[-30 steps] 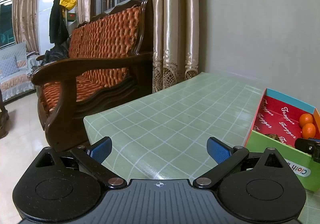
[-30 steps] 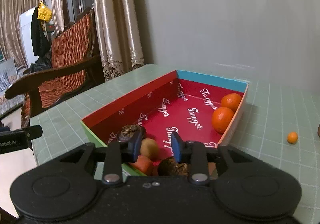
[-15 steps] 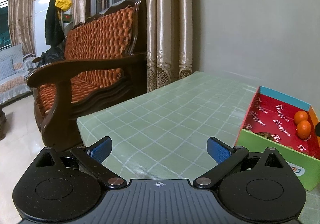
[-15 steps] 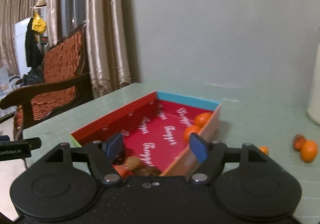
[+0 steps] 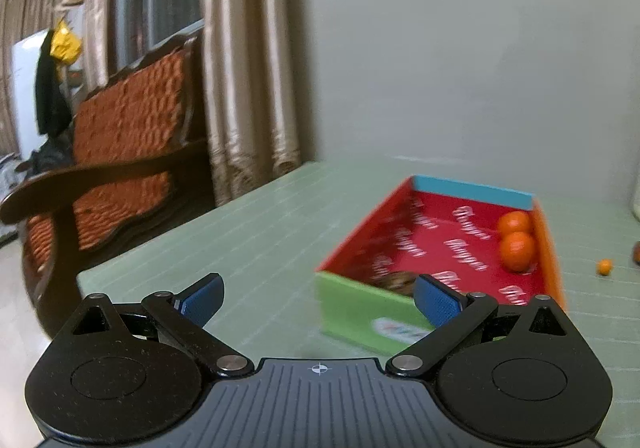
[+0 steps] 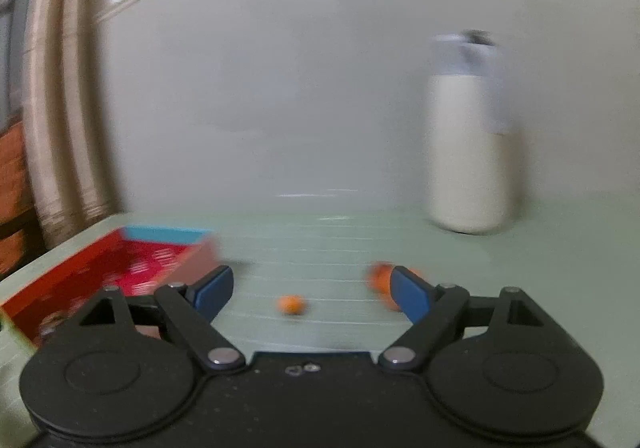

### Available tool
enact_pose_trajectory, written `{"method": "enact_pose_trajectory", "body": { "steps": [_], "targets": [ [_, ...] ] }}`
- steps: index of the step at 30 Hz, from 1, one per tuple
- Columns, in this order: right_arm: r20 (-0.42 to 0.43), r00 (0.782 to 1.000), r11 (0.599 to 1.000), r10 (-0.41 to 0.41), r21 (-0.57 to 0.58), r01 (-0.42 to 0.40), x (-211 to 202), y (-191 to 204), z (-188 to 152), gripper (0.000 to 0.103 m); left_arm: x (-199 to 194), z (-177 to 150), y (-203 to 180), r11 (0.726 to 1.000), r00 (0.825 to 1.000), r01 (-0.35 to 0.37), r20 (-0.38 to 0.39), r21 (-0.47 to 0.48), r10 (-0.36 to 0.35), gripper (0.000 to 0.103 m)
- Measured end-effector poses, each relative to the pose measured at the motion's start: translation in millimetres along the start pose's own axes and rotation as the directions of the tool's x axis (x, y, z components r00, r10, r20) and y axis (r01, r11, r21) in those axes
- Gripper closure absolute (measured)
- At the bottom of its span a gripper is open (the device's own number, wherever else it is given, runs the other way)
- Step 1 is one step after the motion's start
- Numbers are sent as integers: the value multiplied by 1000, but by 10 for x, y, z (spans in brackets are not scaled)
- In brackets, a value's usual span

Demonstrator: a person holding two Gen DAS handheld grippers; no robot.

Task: Organize fruits
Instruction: 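Move the left tool to the small kumquat and close on it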

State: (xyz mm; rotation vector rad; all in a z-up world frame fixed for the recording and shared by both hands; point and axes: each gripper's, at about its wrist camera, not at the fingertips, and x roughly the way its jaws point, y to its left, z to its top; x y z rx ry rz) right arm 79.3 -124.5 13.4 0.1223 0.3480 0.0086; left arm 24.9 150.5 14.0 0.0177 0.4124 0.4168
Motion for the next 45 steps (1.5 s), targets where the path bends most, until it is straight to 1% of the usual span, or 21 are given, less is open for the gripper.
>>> {"method": "enact_pose_trajectory", "body": {
  "steps": [3,7,8,10,11,14,15,18,21,23,27,29,33,36,41,45],
  "targets": [
    [1,994,992,-113,50,112,-33,-306,5,14,-60,12,-200,999,999,39,24,29,-39,3],
    [-5,974,969,-228,97,227,-124,-642,1,11,-139,44,-519,991,993,102,51,88,-107,3],
    [-4,964,959,-264,102,263,-149,-703,-1,10,-157,54,-606,987,990,120,56,104,-127,3],
    [-4,935,930,-355,102,353,-201,-821,-19,4,-190,76,-772,979,984,157,64,130,-166,3],
    [-3,923,917,-385,107,384,-222,-869,-25,4,-213,91,-860,974,980,177,68,143,-188,3],
    [4,889,883,-459,113,455,-280,-997,-42,2,-263,134,-1154,955,966,230,72,187,-247,3],
    [4,881,876,-472,115,469,-293,-1031,-45,1,-264,153,-1259,948,961,249,69,200,-267,3],
    [-4,880,872,-476,130,472,-324,-1151,-75,1,-221,205,-1571,925,946,302,47,233,-320,3],
    [-8,879,870,-477,133,474,-333,-1233,-89,1,-151,235,-1886,900,934,336,27,277,-357,3],
    [-4,875,868,-484,127,481,-332,-1241,-64,1,-138,220,-2076,887,926,361,0,289,-377,3],
    [13,861,856,-508,120,503,-409,-1338,-83,1,35,222,-2316,876,919,389,-62,284,-388,4],
    [15,849,843,-528,123,523,-428,-1399,-77,1,107,207,-2378,873,918,395,-83,285,-388,9],
    [-2,842,833,-540,145,535,-445,-1526,-88,1,258,164,-2489,866,912,410,-128,286,-389,15],
    [-15,847,835,-532,159,527,-449,-1580,-100,1,355,130,-2552,868,912,410,-152,279,-382,16],
    [-17,856,844,-517,157,513,-456,-1586,-100,1,497,107,-2612,868,904,423,-193,260,-382,26],
    [-28,872,860,-489,153,488,-418,-1546,-104,1,597,116,-2636,868,897,433,-213,243,-388,29]
  ]
}}
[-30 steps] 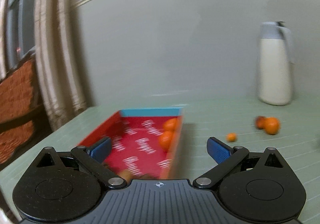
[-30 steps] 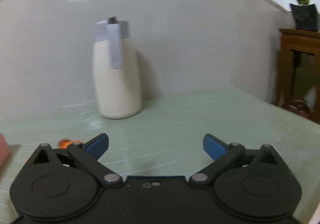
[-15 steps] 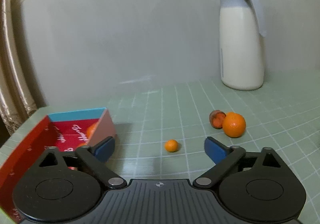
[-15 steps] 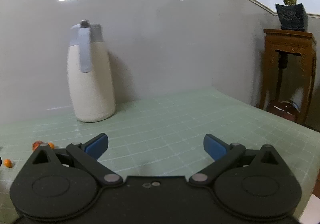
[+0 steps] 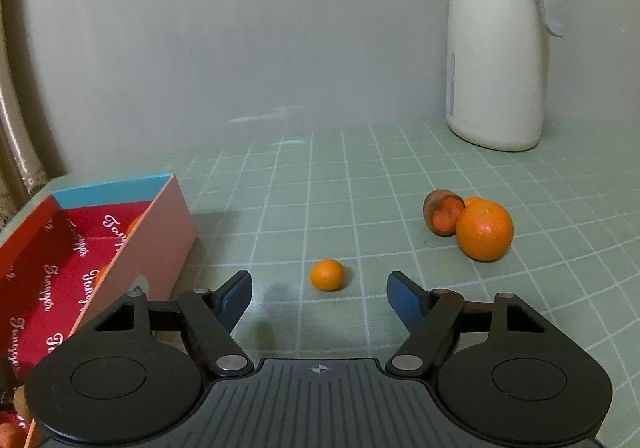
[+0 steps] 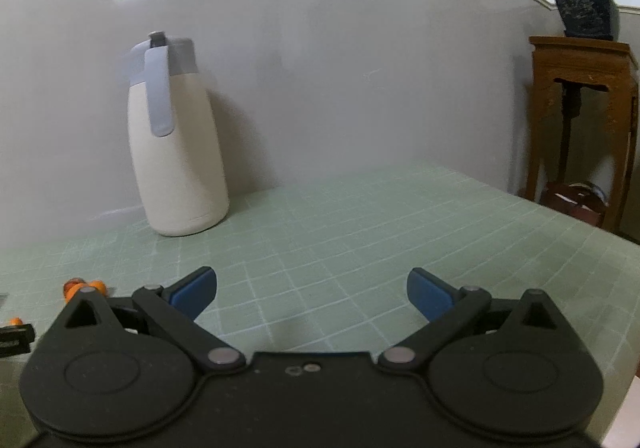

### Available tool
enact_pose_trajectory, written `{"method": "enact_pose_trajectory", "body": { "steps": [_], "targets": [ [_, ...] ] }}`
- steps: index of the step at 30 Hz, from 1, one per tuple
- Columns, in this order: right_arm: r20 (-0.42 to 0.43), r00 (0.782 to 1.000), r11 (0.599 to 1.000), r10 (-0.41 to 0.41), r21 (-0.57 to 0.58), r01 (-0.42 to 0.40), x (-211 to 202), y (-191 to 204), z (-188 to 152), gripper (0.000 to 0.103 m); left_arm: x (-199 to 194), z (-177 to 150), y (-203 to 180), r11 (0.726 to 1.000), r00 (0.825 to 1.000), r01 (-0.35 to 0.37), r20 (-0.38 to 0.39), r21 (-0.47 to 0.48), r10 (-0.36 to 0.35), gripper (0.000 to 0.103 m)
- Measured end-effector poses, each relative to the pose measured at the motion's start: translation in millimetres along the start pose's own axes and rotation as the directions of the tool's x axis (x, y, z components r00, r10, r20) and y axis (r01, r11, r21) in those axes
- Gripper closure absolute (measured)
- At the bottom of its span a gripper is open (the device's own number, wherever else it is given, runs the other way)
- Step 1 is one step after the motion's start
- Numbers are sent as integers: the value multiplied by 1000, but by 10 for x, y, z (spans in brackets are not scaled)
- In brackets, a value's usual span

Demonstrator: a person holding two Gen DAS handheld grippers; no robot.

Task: Organize fruits
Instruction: 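Move the left tool to the small kumquat and close on it, then carry the kumquat with the left gripper into the red box and release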

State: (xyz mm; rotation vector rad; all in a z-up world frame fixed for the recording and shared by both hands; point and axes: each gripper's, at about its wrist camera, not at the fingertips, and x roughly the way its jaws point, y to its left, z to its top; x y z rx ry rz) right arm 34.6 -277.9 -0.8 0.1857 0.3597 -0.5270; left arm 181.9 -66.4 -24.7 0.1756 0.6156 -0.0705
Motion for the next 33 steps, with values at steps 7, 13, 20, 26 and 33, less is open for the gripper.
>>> {"method": "enact_pose_trajectory", "body": {
  "steps": [7,13,20,26,33],
  "targets": [
    [-9,1000,999,29,-14,-29,-1,79,-9,1,64,-1,31,999,999,50,-20,-11,-50,37],
    [-22,999,999,45,-3,-45,16,73,12,1,71,-2,29,997,997,75,-11,-16,-75,52],
    [-28,998,998,64,7,-63,2,45,15,1,141,39,45,997,998,62,-9,-37,-63,64],
    [-31,997,998,67,15,-67,-7,14,36,1,162,48,50,997,998,69,-7,-41,-69,83],
    [-29,998,998,64,26,-63,0,0,33,1,138,43,51,997,998,64,7,-41,-63,83]
  ]
}}
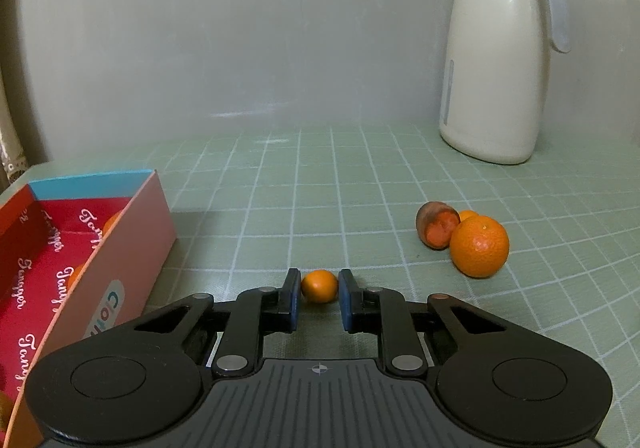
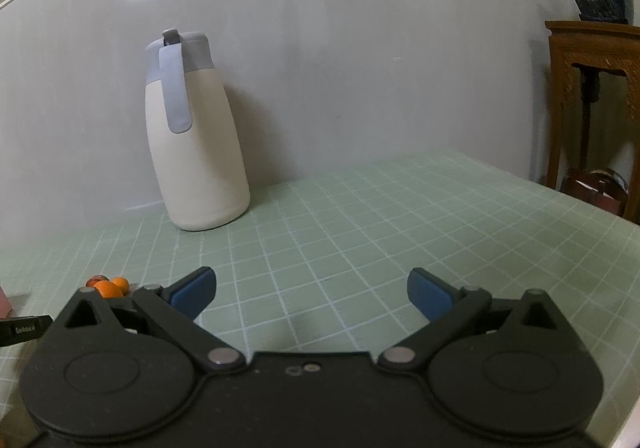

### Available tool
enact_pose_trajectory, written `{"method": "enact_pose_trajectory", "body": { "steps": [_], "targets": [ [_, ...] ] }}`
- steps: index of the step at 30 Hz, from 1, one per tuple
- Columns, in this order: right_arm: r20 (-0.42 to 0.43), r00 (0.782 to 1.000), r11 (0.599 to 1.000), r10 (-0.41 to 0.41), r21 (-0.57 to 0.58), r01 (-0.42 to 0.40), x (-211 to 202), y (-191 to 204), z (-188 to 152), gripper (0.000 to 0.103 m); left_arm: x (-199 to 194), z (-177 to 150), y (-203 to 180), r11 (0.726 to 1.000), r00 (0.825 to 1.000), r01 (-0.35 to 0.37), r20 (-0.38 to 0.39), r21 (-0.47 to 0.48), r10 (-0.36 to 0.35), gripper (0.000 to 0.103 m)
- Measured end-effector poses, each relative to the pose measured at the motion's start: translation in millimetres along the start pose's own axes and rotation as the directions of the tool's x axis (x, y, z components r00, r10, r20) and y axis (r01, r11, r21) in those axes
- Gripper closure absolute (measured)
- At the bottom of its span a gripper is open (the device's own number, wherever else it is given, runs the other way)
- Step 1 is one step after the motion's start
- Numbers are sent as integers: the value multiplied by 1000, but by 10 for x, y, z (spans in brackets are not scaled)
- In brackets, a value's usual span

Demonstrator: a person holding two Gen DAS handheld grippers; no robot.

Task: Organize fruits
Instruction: 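Carry the kumquat with the left gripper into the red box and release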

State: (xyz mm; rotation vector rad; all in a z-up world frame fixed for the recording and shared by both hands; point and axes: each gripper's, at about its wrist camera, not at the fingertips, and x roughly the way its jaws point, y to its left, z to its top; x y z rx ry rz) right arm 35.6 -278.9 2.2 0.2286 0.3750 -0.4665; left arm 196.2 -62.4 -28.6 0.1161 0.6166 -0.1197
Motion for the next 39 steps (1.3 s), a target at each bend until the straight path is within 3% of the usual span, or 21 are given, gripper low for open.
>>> {"method": "enact_pose_trajectory", "body": {
  "steps": [10,20,28,33,39],
  "targets": [
    [1,1000,1000,16,-23,-16,-22,99,-31,1,-333,-47,52,998,996,-61,74,34,58,83],
    [-18,998,995,63,-70,-64,-16,364,-102,1,-867,-14,824,974,964,-220,138,-53,226,83],
    [-34,993,985,115,-123,-118,-18,683,-167,1,-814,-205,1438,940,946,-315,35,-132,322,83],
    [-53,989,977,136,-158,-142,24,889,-219,1,-724,-295,1607,930,945,-325,-25,-174,325,83],
    [-84,983,966,163,-188,-176,81,1094,-290,1,-723,-346,1704,920,944,-330,-41,-211,329,83]
  ]
}}
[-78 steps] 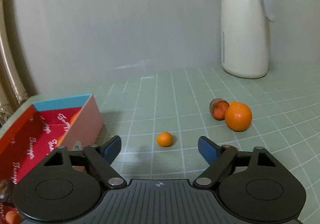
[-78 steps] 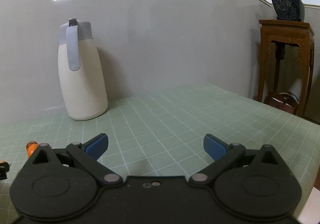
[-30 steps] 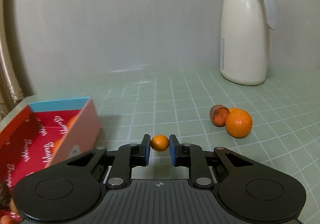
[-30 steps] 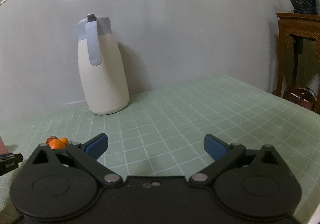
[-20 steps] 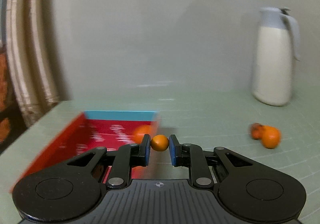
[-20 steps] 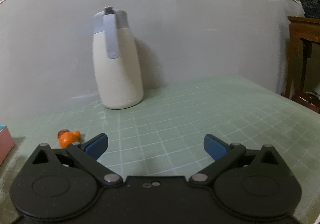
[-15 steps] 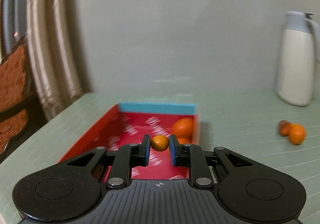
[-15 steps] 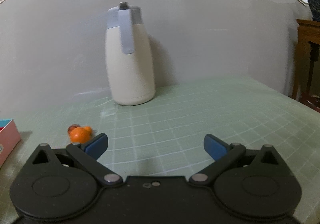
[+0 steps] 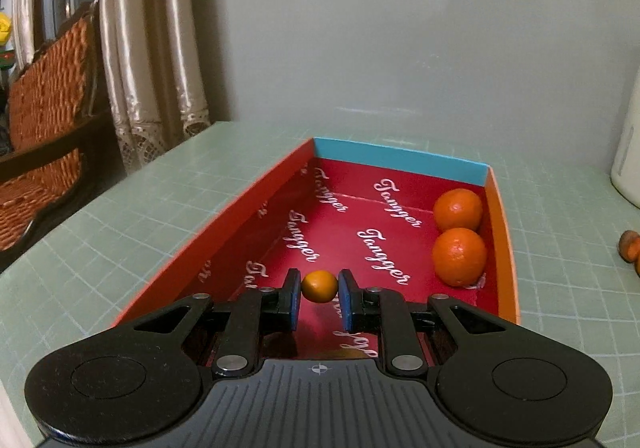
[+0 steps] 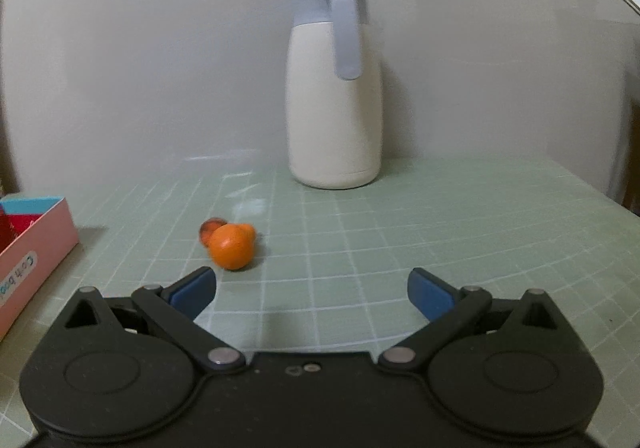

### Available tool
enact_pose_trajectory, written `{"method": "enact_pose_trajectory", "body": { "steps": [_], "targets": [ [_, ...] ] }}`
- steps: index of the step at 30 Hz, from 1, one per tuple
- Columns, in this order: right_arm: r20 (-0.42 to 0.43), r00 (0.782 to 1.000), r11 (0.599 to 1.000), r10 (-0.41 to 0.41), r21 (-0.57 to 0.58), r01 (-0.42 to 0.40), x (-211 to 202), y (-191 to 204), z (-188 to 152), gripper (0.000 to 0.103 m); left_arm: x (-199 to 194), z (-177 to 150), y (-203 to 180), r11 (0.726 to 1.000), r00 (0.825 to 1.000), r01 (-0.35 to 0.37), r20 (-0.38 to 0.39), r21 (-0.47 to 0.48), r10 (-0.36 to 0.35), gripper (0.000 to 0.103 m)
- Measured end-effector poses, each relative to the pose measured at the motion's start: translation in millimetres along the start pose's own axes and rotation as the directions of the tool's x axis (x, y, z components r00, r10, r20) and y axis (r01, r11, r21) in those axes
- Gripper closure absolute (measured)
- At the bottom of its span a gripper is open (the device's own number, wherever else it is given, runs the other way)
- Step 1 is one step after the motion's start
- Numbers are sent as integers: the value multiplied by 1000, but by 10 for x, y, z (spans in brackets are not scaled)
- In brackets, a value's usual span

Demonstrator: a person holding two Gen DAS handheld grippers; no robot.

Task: Organize fruits
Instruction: 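Carry the kumquat with the left gripper into the red box and release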

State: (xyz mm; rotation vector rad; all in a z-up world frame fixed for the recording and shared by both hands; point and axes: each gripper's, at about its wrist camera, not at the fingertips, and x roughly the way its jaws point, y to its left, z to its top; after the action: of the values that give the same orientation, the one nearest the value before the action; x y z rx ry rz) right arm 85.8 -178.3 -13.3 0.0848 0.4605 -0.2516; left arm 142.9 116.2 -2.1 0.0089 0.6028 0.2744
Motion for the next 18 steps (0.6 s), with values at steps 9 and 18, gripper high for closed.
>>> {"method": "enact_pose_trajectory", "body": {
  "steps": [9,18],
  "targets": [
    [-24,999,999,36,0,-36,59,72,14,1,-56,-12,93,998,1000,29,-9,-55,-30,58],
    [-45,995,996,85,35,-83,215,100,118,1,-330,-62,155,999,996,-27,86,-33,30,8]
  ]
}}
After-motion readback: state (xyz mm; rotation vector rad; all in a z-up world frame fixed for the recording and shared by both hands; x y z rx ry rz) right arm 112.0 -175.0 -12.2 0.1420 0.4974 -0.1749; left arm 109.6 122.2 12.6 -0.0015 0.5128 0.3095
